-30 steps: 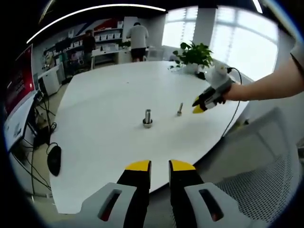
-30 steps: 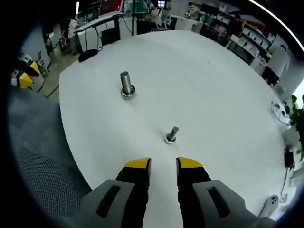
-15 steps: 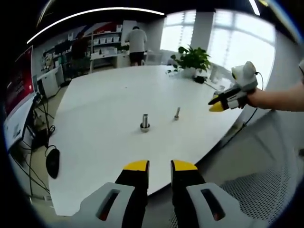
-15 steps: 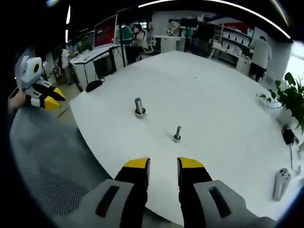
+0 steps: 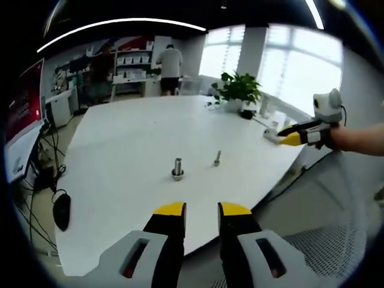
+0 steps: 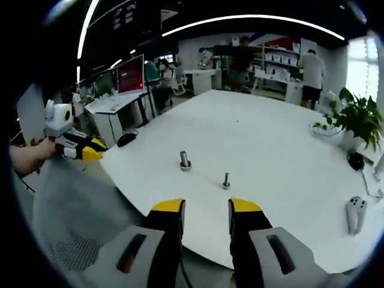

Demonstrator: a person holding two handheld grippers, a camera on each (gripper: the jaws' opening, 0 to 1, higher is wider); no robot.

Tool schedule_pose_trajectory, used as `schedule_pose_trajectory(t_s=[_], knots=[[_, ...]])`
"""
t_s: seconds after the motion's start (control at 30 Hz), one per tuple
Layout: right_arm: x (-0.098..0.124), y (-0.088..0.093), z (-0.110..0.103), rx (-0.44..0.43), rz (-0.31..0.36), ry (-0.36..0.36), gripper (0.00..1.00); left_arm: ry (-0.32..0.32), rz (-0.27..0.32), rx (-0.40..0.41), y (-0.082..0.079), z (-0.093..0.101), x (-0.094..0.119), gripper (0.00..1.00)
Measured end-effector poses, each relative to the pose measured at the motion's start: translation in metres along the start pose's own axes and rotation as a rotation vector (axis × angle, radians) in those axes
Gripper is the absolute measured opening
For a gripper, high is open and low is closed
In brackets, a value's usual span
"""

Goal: Place the washer onto the threaded stud by aligning its center hole with the stud, sliding it down to the base, and recovering from edge contact or off-axis alignment until the washer reaches the visible bottom stop.

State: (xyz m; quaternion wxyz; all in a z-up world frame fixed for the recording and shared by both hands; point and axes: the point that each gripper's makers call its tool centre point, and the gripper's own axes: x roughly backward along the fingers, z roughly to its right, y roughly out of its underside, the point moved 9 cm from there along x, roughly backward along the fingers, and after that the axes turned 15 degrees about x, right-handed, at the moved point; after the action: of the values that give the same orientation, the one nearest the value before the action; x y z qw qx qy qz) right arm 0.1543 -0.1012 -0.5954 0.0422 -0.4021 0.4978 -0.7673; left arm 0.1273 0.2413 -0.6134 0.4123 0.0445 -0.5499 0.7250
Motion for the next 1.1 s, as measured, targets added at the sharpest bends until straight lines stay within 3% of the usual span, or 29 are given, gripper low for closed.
schedule_pose_trajectory(t_s=[0.17, 0.33, 0.43, 0.57, 0.6, 0.7, 0.8, 0.93, 1.1], knots=[[0.003, 0.004, -0.007, 0.065, 0.033, 0.005, 0.35, 0.051, 0.016, -0.024, 0.000, 0.006, 0.000, 0.21], [0.007, 0.009, -0.005, 0.081, 0.022, -0.022, 0.37, 0.019, -0.008, -0.034, 0.000, 0.003, -0.002, 0.21], [0.014, 0.008, 0.009, 0.102, 0.037, -0.022, 0.37, 0.014, 0.000, -0.023, 0.000, 0.002, -0.001, 0.21], [0.020, 0.010, 0.024, -0.038, 0.047, 0.016, 0.37, 0.007, -0.007, -0.029, 0.000, 0.001, -0.002, 0.21], [0.019, 0.017, 0.032, -0.082, 0.064, 0.033, 0.37, 0.008, -0.007, -0.028, 0.000, 0.001, -0.002, 0.21], [0.017, 0.014, 0.017, -0.198, 0.118, 0.053, 0.37, 0.005, -0.005, -0.026, 0.000, 0.001, -0.002, 0.21], [0.010, 0.011, 0.000, -0.152, 0.115, 0.051, 0.37, 0.003, 0.000, -0.023, -0.001, 0.000, -0.002, 0.21], [0.005, 0.005, -0.009, 0.015, 0.096, 0.066, 0.36, -0.001, 0.007, -0.019, -0.001, -0.001, -0.001, 0.21], [0.005, 0.006, -0.001, -0.054, 0.137, 0.110, 0.36, -0.012, 0.025, -0.015, -0.003, -0.002, 0.000, 0.21]])
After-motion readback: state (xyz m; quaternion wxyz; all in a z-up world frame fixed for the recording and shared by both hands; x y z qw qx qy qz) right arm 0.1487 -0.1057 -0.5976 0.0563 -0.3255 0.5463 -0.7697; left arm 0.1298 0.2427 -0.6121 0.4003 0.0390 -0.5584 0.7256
